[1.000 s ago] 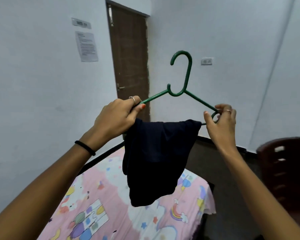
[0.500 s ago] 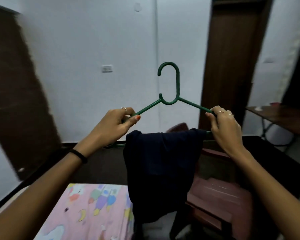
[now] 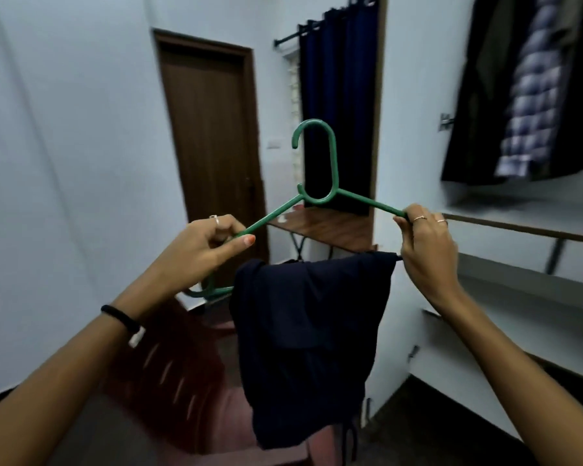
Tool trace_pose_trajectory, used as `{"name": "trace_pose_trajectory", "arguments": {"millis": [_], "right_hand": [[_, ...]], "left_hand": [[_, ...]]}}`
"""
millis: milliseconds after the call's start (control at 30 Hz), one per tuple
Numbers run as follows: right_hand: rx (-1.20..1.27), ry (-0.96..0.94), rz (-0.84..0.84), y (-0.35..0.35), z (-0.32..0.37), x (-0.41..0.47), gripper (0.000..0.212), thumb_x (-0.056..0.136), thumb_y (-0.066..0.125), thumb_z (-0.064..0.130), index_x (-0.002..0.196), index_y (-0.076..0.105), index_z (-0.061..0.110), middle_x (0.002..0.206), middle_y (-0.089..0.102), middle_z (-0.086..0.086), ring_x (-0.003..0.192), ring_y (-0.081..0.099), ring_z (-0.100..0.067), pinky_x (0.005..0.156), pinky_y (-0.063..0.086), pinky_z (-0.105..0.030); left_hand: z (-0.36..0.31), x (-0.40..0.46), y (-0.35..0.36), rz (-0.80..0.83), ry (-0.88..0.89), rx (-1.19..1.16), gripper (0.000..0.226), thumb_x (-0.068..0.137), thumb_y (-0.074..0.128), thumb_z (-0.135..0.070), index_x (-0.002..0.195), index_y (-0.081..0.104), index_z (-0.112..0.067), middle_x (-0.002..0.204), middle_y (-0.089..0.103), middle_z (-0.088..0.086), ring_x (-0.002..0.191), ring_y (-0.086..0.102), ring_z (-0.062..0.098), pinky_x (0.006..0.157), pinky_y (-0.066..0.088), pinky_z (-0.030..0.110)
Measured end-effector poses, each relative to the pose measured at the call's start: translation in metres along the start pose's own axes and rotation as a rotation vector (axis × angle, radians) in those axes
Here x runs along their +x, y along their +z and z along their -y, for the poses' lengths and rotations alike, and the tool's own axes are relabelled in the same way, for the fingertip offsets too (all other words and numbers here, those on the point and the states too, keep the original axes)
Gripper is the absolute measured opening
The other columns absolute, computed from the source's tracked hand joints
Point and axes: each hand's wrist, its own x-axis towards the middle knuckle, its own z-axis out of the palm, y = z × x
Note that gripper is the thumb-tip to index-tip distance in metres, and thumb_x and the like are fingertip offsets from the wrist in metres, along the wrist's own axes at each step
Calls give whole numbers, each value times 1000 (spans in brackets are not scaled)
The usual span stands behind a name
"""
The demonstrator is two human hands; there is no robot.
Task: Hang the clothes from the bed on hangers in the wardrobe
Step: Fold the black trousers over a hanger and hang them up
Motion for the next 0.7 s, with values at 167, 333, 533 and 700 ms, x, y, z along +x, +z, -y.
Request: {"name": "trace_pose_trajectory", "arguments": {"millis": [167, 333, 533, 700], "right_hand": [[-124, 105, -88, -32, -52, 8, 24, 100, 44, 27, 91, 51, 6, 85, 57, -13, 85, 47, -35, 59, 38, -40], [-275, 142, -111, -71, -98, 18, 25, 101, 42, 27, 89, 50, 6, 81, 57, -11, 81, 45, -30, 58, 36, -37], [-481, 272, -69, -120, -169, 42, 28, 102, 40, 32, 83, 45, 12, 69, 45, 3, 77, 38, -24, 71, 30, -38], [-520, 321, -149, -156, -248, 66, 26, 101, 42, 33, 89, 51, 12, 75, 47, 6, 83, 46, -27, 71, 38, -40]], "left_hand": [[11, 58, 47, 44, 110, -43, 29, 92, 53, -30, 67, 54, -15, 58, 53, -5, 53, 48, 7, 51, 37, 16], [-1, 116, 102, 229, 90, -185, 31, 99, 47, -22, 76, 51, 0, 60, 59, 8, 44, 57, 13, 43, 47, 21], [-37, 183, 183, 452, 60, -486, 33, 97, 47, -30, 81, 52, -2, 62, 62, 16, 35, 55, 25, 33, 41, 22], [-87, 227, 264, 500, 88, -639, 31, 99, 45, -28, 86, 54, -2, 63, 63, 4, 32, 49, 21, 34, 29, 17]]}}
